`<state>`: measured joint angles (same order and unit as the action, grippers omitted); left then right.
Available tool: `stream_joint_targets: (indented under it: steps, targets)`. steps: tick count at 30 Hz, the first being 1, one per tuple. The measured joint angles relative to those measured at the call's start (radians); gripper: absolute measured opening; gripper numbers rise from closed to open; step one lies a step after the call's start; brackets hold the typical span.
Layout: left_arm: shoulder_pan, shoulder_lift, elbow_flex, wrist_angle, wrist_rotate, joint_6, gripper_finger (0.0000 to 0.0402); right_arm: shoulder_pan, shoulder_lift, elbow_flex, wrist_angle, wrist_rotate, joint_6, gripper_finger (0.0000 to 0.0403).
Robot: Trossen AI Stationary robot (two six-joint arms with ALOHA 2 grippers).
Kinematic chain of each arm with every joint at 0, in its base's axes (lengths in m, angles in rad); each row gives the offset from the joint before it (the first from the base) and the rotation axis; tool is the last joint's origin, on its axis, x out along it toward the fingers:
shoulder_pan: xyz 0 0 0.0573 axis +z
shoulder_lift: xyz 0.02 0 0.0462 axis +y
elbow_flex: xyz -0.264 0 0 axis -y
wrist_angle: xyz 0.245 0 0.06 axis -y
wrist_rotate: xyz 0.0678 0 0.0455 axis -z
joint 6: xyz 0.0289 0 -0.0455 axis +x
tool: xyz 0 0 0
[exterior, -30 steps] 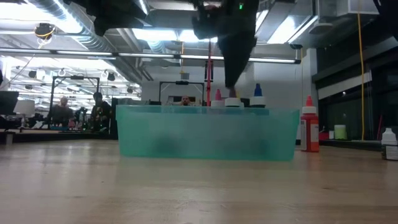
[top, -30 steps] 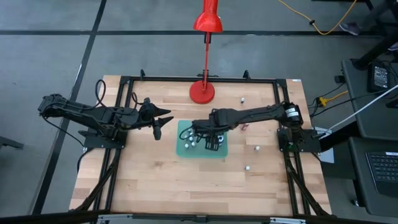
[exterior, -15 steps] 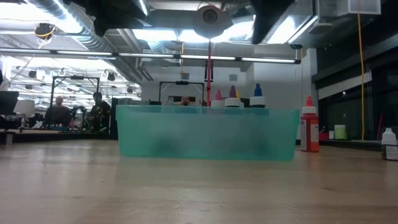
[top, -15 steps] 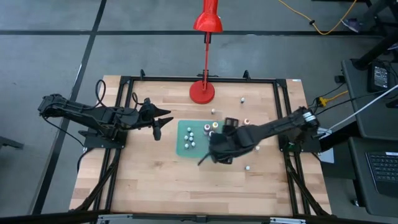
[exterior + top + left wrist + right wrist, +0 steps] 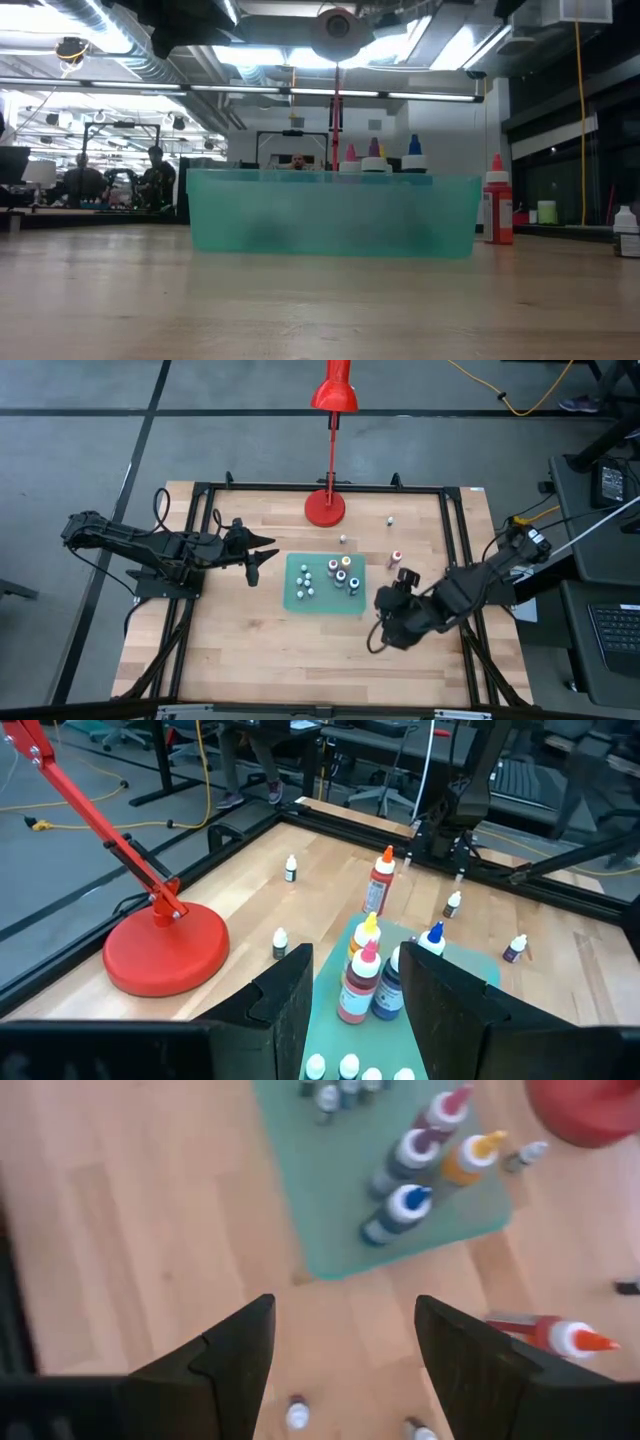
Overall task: Pick & Place food coloring
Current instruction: Put the small purple food coloring bottle into the green bin
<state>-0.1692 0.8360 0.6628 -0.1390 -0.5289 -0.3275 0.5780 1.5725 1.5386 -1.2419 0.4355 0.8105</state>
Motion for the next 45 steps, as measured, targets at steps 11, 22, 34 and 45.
stream_joint_targets:
  steps: [11,22,34,45]
  targets:
    - [0.000,0.000,0.000,0.000,0.000,0.000,0.0145,0.041,0.002,-0.230,0.313,-0.178,0.132,0.0242]
    - [0.000,0.000,0.000,0.000,0.000,0.000,0.0145,0.041,0.002,-0.302,0.327,-0.185,0.261,0.0242]
    - [0.000,0.000,0.000,0.000,-0.001,0.000,0.0145,0.042,0.002,-0.302,0.325,-0.182,0.201,0.0242]
    - [0.000,0.000,0.000,-0.002,-0.001,0.000,0.0145,-0.018,-0.017,-0.302,0.325,-0.174,-0.078,0.0242]
